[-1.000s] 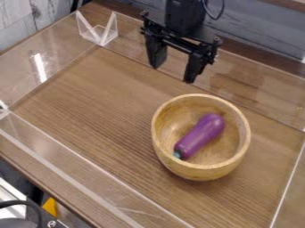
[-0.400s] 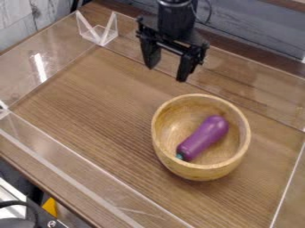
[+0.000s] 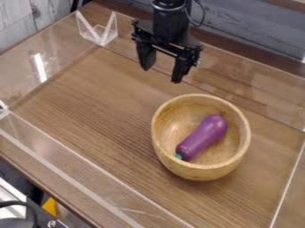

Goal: Put the purple eggplant in the brown bowl

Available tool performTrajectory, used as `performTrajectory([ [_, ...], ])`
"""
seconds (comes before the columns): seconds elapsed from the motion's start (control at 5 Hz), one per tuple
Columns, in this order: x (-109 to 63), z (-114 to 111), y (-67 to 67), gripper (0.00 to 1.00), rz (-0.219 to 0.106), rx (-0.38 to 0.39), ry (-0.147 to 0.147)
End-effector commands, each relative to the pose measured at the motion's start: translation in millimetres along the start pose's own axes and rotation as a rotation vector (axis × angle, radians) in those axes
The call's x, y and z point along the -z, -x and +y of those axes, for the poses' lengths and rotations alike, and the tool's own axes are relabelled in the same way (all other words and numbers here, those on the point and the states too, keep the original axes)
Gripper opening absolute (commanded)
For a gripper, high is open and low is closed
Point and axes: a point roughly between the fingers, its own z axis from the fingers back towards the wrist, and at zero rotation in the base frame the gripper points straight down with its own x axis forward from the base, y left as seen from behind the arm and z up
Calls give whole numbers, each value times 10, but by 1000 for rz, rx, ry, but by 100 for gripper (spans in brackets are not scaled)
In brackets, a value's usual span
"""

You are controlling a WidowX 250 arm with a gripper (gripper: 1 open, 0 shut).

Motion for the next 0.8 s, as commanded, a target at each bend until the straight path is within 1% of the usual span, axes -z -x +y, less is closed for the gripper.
performTrajectory([
  [0.0,-140,115,-12,100,-66,-30,-4],
  [0.2,-168,170,-60,100,-91,-83,-12],
  [0.4,-164,210,-107,100,-106,-133,-19],
  [0.6,-210,211,-135,100,-120,-71,-11],
])
